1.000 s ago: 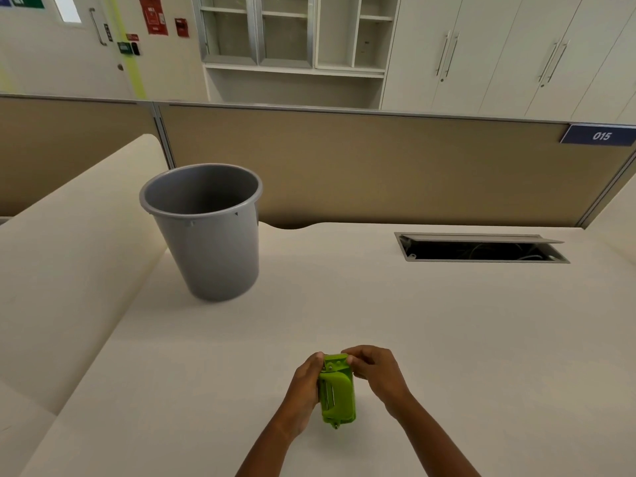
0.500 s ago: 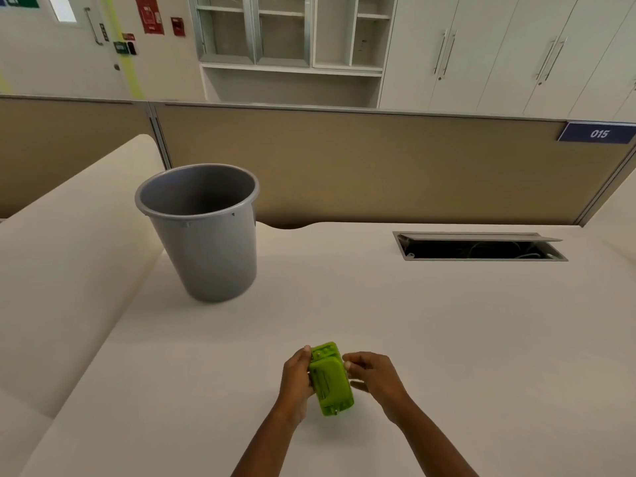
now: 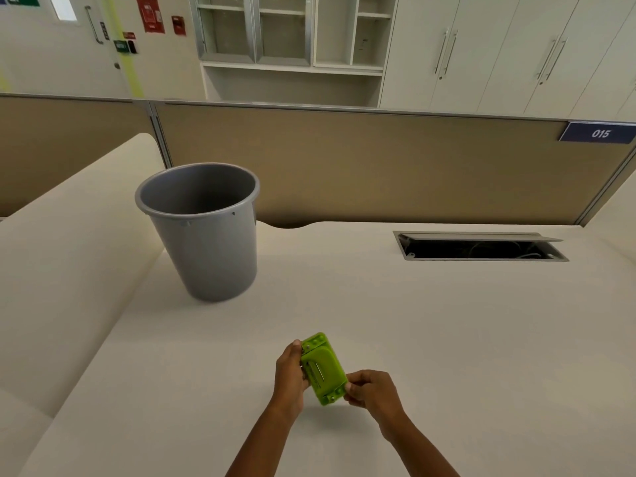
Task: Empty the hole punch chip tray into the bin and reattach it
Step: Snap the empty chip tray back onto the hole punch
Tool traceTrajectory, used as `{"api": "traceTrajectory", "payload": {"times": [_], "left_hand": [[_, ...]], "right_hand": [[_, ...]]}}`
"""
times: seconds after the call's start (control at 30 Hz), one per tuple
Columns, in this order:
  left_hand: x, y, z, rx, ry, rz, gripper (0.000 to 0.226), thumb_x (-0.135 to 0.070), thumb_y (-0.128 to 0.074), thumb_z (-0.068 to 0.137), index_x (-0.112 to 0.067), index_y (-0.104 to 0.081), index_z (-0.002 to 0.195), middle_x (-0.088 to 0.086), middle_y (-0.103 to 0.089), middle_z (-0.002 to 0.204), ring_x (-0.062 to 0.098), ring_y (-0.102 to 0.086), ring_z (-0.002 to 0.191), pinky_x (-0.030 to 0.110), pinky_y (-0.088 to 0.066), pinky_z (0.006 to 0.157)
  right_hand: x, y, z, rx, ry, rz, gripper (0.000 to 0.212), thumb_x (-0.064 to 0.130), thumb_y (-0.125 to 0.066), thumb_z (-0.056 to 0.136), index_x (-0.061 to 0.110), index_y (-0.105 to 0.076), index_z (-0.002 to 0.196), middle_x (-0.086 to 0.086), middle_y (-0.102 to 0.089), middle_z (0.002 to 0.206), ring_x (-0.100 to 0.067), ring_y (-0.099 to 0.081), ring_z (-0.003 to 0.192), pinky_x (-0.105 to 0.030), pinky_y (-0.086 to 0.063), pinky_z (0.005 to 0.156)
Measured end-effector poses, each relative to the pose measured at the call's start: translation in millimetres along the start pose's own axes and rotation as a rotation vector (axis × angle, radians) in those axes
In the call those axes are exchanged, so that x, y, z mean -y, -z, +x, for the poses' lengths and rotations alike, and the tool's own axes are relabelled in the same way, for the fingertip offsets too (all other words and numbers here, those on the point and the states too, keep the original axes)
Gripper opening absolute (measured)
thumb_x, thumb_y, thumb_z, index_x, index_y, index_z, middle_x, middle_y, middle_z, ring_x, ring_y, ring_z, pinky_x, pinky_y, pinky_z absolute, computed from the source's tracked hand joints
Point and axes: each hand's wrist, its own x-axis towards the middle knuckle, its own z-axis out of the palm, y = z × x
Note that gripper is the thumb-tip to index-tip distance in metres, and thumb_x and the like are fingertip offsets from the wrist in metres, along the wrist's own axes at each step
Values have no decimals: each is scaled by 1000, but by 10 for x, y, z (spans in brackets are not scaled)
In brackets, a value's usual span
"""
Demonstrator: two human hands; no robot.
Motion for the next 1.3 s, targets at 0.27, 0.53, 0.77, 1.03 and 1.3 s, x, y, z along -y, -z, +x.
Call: {"api": "traceTrajectory", "payload": {"times": [0.27,0.53,0.77,1.03,1.3], "left_hand": [[-30,29,10,-5,37,-5,28,-20,-39,97,-11,-56,77,12,-56,78,24,-56,71,34,-48,63],[-5,28,-31,94,48,74,30,-25,-39,97,-9,-61,86,13,-63,85,24,-61,75,32,-52,60],[90,70,-131,290,132,73,30,-13,-30,99,-7,-60,99,14,-69,91,22,-68,78,27,-58,60],[284,70,-225,337,154,238,30,8,-36,93,-9,-60,92,12,-69,91,21,-68,81,21,-58,65],[328,-12,-213,99,24,383,29,2,-40,90,-6,-62,73,15,-70,71,26,-70,63,26,-57,53]], "right_hand": [[118,84,-60,97,-17,36,13,3,-55,87,7,-65,93,-9,-64,74,-17,-62,68,-19,-54,64],[194,-36,-106,171,105,34,12,11,-61,85,17,-69,79,-4,-68,80,-17,-63,76,-28,-49,74],[178,-23,-41,37,64,256,10,-1,-61,81,2,-70,81,-20,-68,83,-30,-63,76,-38,-50,77],[159,12,14,-54,86,301,15,1,-61,82,7,-71,72,-18,-68,77,-31,-63,75,-36,-51,71],[91,-59,30,-76,61,268,9,6,-63,82,5,-71,77,-23,-68,84,-33,-63,82,-48,-50,86]]}}
